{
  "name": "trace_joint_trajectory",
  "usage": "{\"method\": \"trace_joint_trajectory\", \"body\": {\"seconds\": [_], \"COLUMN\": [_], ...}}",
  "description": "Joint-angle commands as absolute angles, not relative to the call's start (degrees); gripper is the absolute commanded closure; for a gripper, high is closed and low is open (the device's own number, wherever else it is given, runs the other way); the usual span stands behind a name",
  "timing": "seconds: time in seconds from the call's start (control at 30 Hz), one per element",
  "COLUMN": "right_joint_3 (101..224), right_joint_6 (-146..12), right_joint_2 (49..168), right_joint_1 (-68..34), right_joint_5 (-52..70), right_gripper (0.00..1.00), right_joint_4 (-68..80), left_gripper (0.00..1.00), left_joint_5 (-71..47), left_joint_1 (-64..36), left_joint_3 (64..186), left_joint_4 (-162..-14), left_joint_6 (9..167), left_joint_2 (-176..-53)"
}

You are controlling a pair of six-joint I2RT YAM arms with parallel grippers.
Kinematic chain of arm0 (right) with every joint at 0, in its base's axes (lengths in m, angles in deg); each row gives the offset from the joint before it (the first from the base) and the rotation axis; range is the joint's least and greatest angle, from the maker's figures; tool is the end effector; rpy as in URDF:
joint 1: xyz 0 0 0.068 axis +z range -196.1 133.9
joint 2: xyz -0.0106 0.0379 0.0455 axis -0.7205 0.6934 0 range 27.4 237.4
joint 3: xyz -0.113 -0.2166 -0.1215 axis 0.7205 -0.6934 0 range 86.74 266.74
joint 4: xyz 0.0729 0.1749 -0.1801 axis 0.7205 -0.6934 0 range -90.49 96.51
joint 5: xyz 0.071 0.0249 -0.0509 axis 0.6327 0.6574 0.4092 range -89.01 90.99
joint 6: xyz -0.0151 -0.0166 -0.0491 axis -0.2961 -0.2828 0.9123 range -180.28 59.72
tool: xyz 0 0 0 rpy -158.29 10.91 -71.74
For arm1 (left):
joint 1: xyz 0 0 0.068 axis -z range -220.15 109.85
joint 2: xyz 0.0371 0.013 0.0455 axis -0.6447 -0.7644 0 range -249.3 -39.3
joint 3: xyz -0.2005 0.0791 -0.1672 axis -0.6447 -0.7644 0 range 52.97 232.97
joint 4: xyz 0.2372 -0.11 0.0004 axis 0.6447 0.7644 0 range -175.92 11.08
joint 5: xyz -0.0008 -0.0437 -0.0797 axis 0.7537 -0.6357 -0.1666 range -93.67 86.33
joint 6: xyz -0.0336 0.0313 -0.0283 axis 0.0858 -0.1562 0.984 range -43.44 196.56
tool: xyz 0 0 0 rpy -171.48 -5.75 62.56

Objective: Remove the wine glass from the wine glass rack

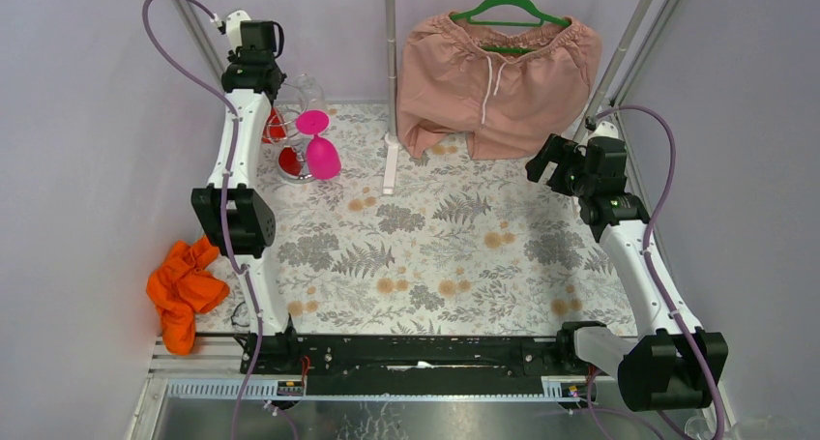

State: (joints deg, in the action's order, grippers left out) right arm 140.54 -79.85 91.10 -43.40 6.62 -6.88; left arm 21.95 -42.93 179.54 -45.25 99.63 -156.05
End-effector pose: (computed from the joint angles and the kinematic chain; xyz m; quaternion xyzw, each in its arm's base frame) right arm 0.2546 0.0155 0.3239 0.0957 0.8292 0.1463 0.5309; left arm 0.4597 0.0377 0.3957 -0.2964 0.8021 0.1051 0.5077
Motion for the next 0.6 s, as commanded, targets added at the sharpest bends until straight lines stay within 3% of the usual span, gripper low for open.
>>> {"method": "trace_joint_trajectory", "body": {"seconds": [0.0, 0.1, 0.23, 0.57], "right_joint_3": [140.4, 140.3, 140.2, 139.8], "right_joint_6": [-79.9, -79.9, -80.0, -80.3], "right_joint_2": [90.7, 90.9, 91.1, 91.4], "right_joint_1": [-43.1, -43.2, -43.1, -43.1], "right_joint_5": [6.6, 6.6, 6.6, 7.0], "right_gripper": [0.00, 0.00, 0.00, 0.00], "right_joint_4": [-5.5, -5.5, -5.4, -4.9], "left_gripper": [0.69, 0.76, 0.99, 1.00], "left_joint_5": [19.8, 19.5, 18.9, 13.7], "left_joint_1": [-43.3, -43.4, -43.6, -43.6], "left_joint_3": [178.4, 177.9, 176.7, 169.1], "left_joint_4": [-48.8, -48.7, -47.9, -49.3], "left_joint_6": [98.4, 97.8, 98.1, 102.1], "left_joint_2": [-157.4, -157.5, -157.4, -153.2]}}
